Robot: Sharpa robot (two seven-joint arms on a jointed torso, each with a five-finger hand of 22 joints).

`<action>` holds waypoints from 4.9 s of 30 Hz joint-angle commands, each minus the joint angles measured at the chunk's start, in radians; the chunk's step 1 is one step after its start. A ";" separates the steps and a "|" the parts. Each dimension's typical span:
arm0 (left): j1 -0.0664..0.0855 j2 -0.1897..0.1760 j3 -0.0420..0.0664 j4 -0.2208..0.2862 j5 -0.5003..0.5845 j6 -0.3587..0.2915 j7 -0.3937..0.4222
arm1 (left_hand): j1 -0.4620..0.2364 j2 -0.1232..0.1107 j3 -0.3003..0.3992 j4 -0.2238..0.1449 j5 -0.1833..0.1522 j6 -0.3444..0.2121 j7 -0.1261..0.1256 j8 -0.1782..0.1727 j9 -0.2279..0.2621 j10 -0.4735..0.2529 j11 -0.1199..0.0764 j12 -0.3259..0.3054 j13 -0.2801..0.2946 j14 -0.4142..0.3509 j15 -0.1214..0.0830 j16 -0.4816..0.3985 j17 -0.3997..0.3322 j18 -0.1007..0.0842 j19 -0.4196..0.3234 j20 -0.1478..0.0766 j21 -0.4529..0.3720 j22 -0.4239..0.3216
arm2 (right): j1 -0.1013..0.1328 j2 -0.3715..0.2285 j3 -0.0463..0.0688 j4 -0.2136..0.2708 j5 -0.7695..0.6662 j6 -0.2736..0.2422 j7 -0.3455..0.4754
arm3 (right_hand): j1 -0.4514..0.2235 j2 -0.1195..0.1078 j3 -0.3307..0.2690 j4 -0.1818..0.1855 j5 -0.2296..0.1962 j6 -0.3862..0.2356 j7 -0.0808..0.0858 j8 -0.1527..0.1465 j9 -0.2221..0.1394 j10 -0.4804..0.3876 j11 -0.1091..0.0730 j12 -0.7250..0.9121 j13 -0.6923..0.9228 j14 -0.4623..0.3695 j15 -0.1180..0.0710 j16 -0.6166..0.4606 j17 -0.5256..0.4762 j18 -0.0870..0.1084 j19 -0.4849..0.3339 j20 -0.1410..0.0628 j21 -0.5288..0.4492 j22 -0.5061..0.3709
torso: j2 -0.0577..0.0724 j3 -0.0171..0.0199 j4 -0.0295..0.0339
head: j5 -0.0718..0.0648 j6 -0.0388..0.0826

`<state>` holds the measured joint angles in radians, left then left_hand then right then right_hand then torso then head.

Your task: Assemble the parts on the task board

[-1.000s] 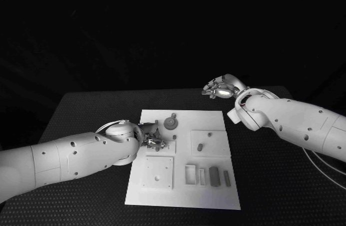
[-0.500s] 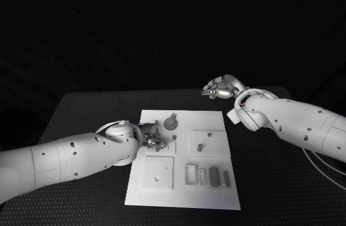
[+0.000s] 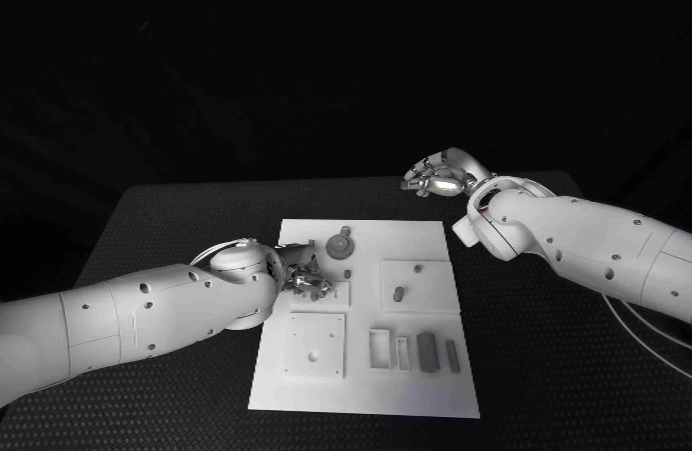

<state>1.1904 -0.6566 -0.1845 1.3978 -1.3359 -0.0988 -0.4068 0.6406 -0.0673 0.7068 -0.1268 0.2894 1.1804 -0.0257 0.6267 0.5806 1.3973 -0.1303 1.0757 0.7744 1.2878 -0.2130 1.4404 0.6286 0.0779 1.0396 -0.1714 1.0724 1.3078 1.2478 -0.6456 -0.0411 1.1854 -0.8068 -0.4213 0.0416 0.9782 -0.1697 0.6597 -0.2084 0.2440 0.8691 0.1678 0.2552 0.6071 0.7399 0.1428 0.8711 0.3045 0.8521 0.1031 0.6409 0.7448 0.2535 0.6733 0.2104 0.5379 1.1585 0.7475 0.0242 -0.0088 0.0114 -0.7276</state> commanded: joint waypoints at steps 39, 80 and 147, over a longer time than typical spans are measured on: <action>0.000 -0.002 0.001 0.007 0.001 0.006 0.000 | -0.025 -0.055 0.013 0.024 -0.111 -0.005 -0.004 0.014 -0.009 -0.004 -0.007 0.006 -0.004 -0.002 -0.009 -0.001 -0.001 0.009 0.000 -0.103 -0.002 0.015 | 0.000 -0.003 0.000 0.003 -0.009 0.014 0.009 | -0.003 0.003 -0.001 -0.005 0.004 -0.009 0.001 -0.002 -0.002 -0.005 0.001 0.005 -0.003 -0.008 0.003 -0.005 -0.001 0.004 0.002 0.006 -0.007 0.004 | 0.000 0.0000 0.0004 | 0.000 -0.003; 0.000 -0.006 0.003 0.009 -0.013 -0.006 -0.003 | -0.032 -0.071 0.018 0.039 -0.120 -0.004 -0.005 0.018 -0.011 -0.003 -0.007 0.008 -0.005 -0.001 -0.010 0.001 0.000 0.011 0.003 -0.104 -0.002 0.014 | 0.000 -0.002 0.000 0.002 -0.009 0.015 0.008 | -0.003 0.003 -0.001 -0.005 0.005 -0.009 0.002 -0.002 -0.002 -0.005 0.001 0.007 -0.006 -0.008 0.003 -0.006 -0.001 0.004 0.003 0.006 -0.009 0.006 | 0.000 -0.0001 0.0007 | -0.001 -0.002; 0.059 0.008 0.067 -0.032 0.128 0.134 -0.013 | 0.064 -0.084 0.030 0.052 -0.146 -0.184 0.060 -0.089 -0.045 -0.070 0.052 -0.072 -0.047 -0.062 0.030 -0.094 -0.048 -0.001 -0.050 -0.084 -0.041 0.004 | 0.000 -0.002 0.000 -0.004 -0.008 0.015 0.006 | -0.004 0.001 -0.002 -0.005 0.006 -0.013 0.006 -0.004 -0.003 -0.008 0.003 0.008 -0.010 -0.009 0.004 -0.007 -0.002 0.004 0.003 0.007 -0.014 0.010 | 0.000 0.0008 0.0011 | -0.004 0.011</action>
<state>1.2437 -0.6537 -0.1175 1.3697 -1.2626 -0.0422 -0.4155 0.7013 -0.1670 0.7419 -0.0629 0.1288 1.0071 0.0294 0.5445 0.5371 1.3360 -0.0799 1.0098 0.7300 1.2298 -0.1872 1.3540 0.5850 0.0777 0.9960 -0.1567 1.0336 1.3076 1.2478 -0.6491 -0.0411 1.1823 -0.8079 -0.4178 0.0404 0.9781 -0.1697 0.6597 -0.2083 0.2440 0.8636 0.1733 0.2552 0.6057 0.7362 0.1465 0.8749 0.2952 0.8501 0.1048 0.6409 0.7439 0.2534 0.6733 0.2104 0.5303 1.1674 0.7473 0.0244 -0.0083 0.0076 -0.7181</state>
